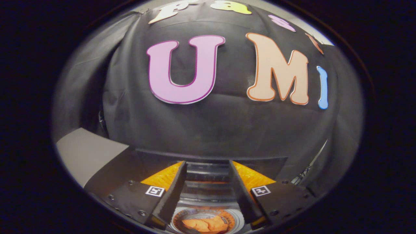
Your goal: Put the clothes into the washing machine and then close the washing machine lid.
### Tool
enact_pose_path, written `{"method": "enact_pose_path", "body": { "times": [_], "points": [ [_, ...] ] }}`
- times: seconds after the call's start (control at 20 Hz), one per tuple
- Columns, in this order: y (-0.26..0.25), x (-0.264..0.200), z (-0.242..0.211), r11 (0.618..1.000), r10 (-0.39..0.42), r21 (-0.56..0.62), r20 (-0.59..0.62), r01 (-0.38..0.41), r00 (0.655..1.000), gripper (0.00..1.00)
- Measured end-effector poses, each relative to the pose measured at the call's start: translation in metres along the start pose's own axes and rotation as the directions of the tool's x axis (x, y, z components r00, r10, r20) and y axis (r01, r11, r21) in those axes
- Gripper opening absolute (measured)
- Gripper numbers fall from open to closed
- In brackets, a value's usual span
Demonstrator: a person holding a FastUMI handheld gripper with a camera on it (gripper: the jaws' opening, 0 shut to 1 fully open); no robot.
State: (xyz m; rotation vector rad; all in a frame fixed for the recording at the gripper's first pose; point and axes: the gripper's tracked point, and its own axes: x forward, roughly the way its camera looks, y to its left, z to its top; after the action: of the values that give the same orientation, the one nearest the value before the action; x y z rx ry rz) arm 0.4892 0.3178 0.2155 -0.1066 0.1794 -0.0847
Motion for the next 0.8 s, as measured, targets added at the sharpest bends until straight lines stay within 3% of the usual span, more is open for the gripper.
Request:
{"method": "enact_pose_path", "body": {
  "times": [0.1, 0.25, 0.4, 0.8],
  "points": [
    [0.001, 0.017, 0.011, 1.000, -0.029, 0.012, 0.043, 0.028, 0.999, 0.86],
    [0.007, 0.043, 0.002, 0.999, -0.041, 0.033, 0.014, 0.041, 0.999, 0.93],
    [0.017, 0.056, -0.008, 0.999, -0.030, 0.032, -0.014, 0.031, 0.999, 0.94],
    [0.017, 0.037, -0.010, 1.000, 0.004, 0.021, 0.026, -0.005, 1.000, 0.93]
  ]
}}
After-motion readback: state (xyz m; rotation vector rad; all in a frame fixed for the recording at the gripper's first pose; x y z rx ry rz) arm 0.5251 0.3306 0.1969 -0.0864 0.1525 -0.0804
